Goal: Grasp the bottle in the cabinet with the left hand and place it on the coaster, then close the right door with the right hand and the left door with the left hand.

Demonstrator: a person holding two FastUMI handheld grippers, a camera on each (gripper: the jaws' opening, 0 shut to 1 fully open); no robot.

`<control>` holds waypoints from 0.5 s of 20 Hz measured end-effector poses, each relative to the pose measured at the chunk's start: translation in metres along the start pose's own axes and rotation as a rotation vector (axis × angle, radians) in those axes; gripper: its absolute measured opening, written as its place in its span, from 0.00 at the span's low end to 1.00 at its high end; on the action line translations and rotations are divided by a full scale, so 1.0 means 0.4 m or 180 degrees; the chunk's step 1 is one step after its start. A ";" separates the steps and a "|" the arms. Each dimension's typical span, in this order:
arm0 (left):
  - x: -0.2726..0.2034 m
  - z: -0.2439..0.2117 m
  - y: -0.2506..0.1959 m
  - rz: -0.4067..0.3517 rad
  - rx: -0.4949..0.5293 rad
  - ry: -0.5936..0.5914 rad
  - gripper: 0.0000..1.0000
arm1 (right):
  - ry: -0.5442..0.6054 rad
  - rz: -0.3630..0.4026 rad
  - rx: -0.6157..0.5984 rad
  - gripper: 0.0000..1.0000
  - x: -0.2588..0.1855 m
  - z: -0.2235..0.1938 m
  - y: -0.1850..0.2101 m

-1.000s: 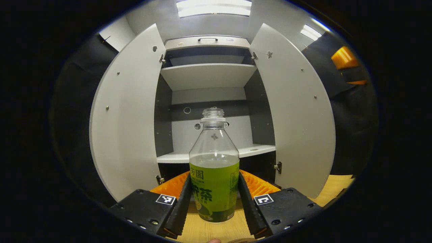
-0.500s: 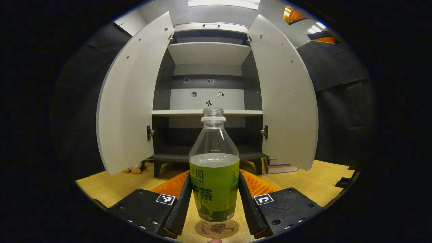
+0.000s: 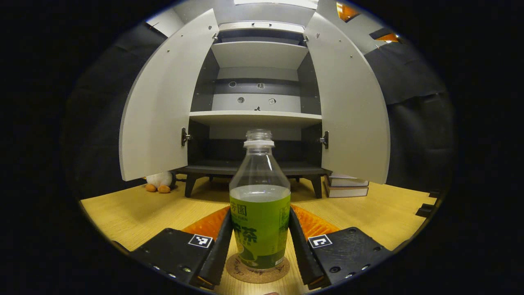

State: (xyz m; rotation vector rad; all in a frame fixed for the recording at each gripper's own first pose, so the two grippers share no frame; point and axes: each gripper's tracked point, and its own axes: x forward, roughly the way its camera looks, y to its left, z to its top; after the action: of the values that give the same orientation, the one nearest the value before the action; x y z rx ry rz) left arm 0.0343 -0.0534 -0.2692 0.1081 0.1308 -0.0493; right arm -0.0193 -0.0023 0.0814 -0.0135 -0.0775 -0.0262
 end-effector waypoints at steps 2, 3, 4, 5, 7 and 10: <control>-0.002 -0.005 0.001 0.0016 0.0010 -0.0021 0.69 | 0.0047 0.0014 -0.0044 0.99 0.002 -0.010 0.006; -0.002 -0.007 0.001 0.0022 -0.0003 -0.0021 0.70 | 0.0071 0.0018 -0.0065 0.94 0.002 -0.017 0.007; -0.005 -0.007 0.001 0.0019 -0.0005 -0.0038 0.69 | 0.0081 0.0025 -0.0073 0.99 0.002 -0.018 0.010; -0.006 -0.006 0.000 0.0004 -0.0021 -0.0044 0.69 | 0.0086 0.0031 -0.0075 0.99 0.001 -0.018 0.012; -0.007 -0.005 0.002 -0.0012 -0.0056 -0.0034 0.73 | 0.0095 0.0033 -0.0074 0.99 0.000 -0.022 0.010; -0.013 -0.010 0.006 -0.0021 -0.0125 0.0060 0.76 | 0.0152 0.0001 -0.0091 0.99 0.004 -0.043 -0.005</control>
State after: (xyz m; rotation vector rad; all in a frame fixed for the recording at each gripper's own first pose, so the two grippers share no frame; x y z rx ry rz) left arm 0.0287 -0.0505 -0.2722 0.0691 0.1510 -0.0523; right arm -0.0166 -0.0045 0.0644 -0.0413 -0.0294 -0.0273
